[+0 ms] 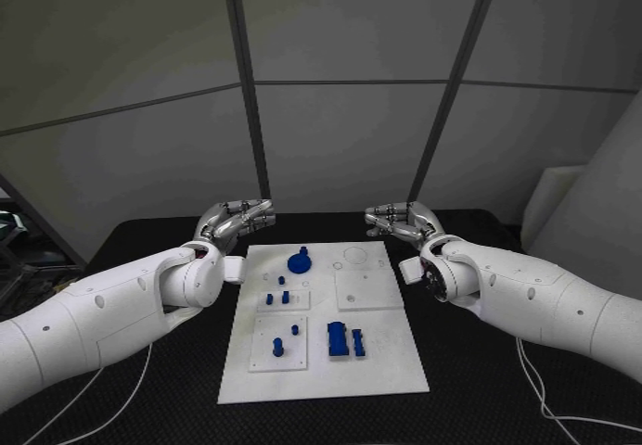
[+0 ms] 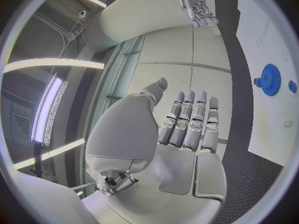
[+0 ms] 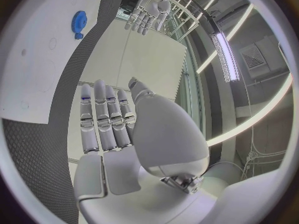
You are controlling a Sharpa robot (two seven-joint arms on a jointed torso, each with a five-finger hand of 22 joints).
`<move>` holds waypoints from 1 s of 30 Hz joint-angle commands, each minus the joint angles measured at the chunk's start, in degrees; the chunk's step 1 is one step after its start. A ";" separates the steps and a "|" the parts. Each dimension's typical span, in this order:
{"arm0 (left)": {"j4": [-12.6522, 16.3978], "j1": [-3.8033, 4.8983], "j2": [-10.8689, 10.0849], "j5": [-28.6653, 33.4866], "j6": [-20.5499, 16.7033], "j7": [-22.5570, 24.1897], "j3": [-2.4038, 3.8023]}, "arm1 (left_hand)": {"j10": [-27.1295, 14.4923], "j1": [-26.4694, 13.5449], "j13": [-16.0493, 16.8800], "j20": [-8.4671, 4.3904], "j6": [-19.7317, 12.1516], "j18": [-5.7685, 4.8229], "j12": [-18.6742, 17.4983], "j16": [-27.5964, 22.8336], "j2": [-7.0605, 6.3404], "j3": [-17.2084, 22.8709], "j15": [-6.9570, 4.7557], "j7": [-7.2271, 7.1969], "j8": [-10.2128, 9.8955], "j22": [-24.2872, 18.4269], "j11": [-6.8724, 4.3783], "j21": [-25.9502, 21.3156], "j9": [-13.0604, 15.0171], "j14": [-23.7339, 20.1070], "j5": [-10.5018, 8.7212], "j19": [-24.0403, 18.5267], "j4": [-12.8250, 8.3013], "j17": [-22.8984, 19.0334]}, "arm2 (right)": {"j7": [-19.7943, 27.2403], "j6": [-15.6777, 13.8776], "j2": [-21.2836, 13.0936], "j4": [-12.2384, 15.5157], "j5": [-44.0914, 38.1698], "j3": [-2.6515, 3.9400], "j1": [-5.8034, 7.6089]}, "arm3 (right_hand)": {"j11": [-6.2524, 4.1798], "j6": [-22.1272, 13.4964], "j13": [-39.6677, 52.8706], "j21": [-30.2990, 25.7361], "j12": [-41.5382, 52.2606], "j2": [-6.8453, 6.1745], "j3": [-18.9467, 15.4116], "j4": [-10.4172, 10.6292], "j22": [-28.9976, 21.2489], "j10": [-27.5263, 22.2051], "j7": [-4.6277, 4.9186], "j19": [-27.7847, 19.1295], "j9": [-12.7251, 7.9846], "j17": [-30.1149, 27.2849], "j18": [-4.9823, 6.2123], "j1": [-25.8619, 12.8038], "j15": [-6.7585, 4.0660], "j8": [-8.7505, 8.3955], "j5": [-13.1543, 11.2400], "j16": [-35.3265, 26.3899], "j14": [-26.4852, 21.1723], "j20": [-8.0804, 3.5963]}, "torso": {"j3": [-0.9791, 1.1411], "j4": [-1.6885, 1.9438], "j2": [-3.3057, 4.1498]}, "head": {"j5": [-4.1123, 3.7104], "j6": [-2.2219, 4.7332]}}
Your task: Assemble the parts on the task board
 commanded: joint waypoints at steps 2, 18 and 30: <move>-0.56 -0.10 0.68 2.06 -3.55 3.94 0.03 | -0.18 0.52 -0.03 0.12 -0.09 -2.38 -1.91 -2.23 1.16 -1.36 0.53 0.08 -0.97 -3.54 0.42 -0.29 -0.04 0.39 -0.07 -2.57 0.27 -0.04 | 3.73 2.93 1.17 -1.53 2.52 0.06 0.10 | 0.20 -0.21 -0.34 -1.88 -0.21 0.69 0.14 -1.26 -1.82 -0.42 0.51 1.86 -1.42 0.46 0.77 -0.88 -0.21 -0.11 0.02 -3.26 2.30 -0.23 | 0.05 -0.06 0.06 | 0.22 0.72; 10.29 -0.08 -2.08 -1.12 -14.61 2.85 -1.23 | -30.47 -45.68 -3.60 -10.02 -31.16 -11.93 -10.81 -9.90 6.60 -11.88 -6.05 -6.72 -5.75 -16.98 -6.86 -3.43 -3.78 -28.21 -6.17 -19.25 -2.48 -3.66 | 4.28 -10.75 -4.74 12.32 7.29 -1.17 0.42 | -8.19 -33.31 -3.92 -9.30 -3.87 3.07 -6.96 -9.71 -10.55 -37.16 -6.10 -28.13 -7.43 -30.13 -4.65 -50.04 -5.49 -3.77 -7.17 -15.98 -33.56 -7.83 | 1.59 1.96 0.60 | 1.19 4.85; 20.73 0.00 -4.65 -2.79 -27.71 4.69 -2.42 | -38.21 -57.61 -3.60 -16.68 -39.18 -11.93 -10.81 -9.90 6.60 -14.51 -10.46 -11.28 -5.75 -20.44 -11.74 -3.43 -3.78 -35.57 -6.17 -23.49 -2.48 -3.66 | 8.16 -24.13 -11.46 28.10 14.95 -2.53 0.92 | -8.19 -41.83 -3.92 -14.29 -3.87 3.07 -6.96 -9.71 -16.42 -46.64 -10.59 -35.85 -7.43 -38.01 -9.81 -62.68 -5.49 -3.77 -12.09 -19.19 -42.86 -12.99 | 1.65 2.03 0.63 | 1.23 5.02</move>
